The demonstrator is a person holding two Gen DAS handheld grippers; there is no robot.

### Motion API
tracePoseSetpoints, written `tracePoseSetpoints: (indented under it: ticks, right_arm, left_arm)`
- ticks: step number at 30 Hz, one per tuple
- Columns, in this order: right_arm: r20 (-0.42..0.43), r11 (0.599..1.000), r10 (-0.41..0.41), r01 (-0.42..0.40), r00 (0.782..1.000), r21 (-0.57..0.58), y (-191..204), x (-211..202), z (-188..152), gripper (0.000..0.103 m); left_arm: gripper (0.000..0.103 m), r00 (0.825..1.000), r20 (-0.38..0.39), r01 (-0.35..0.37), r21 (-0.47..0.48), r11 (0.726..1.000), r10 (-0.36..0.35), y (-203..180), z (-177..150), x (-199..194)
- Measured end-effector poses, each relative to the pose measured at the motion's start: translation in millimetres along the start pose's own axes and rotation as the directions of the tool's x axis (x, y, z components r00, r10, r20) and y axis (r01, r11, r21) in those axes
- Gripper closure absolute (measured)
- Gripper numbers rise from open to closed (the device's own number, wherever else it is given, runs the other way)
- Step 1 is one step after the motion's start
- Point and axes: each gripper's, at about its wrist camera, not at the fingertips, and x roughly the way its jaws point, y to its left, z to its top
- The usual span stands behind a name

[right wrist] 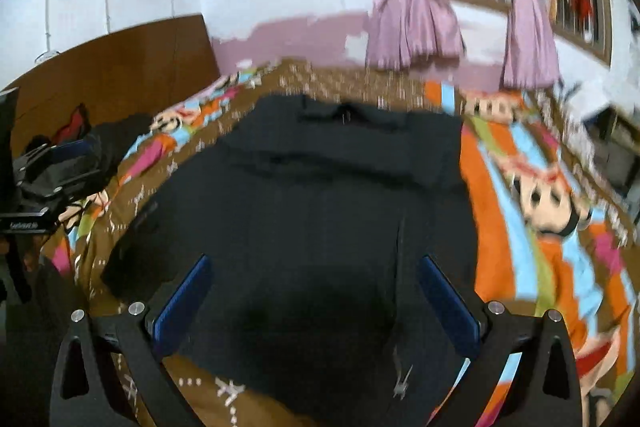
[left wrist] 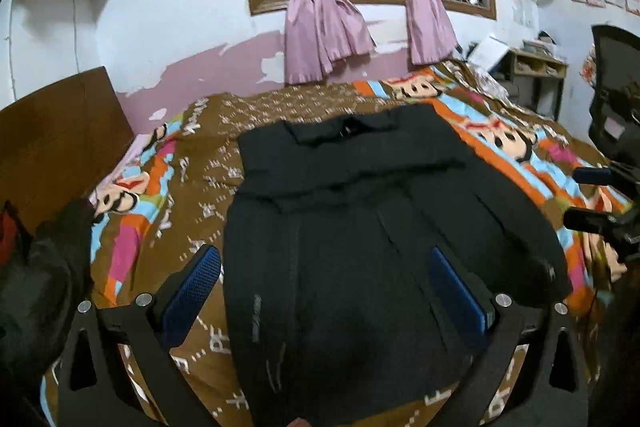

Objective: Fold large clothes

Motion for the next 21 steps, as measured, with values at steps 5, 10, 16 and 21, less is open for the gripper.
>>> tracePoseSetpoints:
  ticks: [5,10,16,21]
  right_arm:
    - [-0.174,1.0,-0.01,0.014,0.985,0.021,-6.3,24.6,-19.6,0.0]
    - [-0.359,0.998,-0.045,0.028,0.932,-0.053,0.7,54.2,-44.9,0.0]
    - [-0.454,0.982,-0.069,-0.019,0.888,-0.186,22.8,71.3,-69.6,0.0]
    - [-0.478,0.99,-0.052,-0.019,0.877,-0.142,15.7,78.0,-71.8,0.0]
  left_arm:
    - [0.002,0.995,-0.09,0.053,0.004,0.999,-0.052,-4.1,-34.5,11.6]
    - [0.002,0.965,-0.252,0.083,0.011,0.997,-0.077,-10.0,-66.0,37.8]
    - [0.002,0.919,-0.392,0.065,0.03,0.997,-0.048,-20.5,-108.3,66.8]
    - [0.002,0.909,-0.416,0.041,0.025,0.999,-0.027,-18.5,-115.8,71.3]
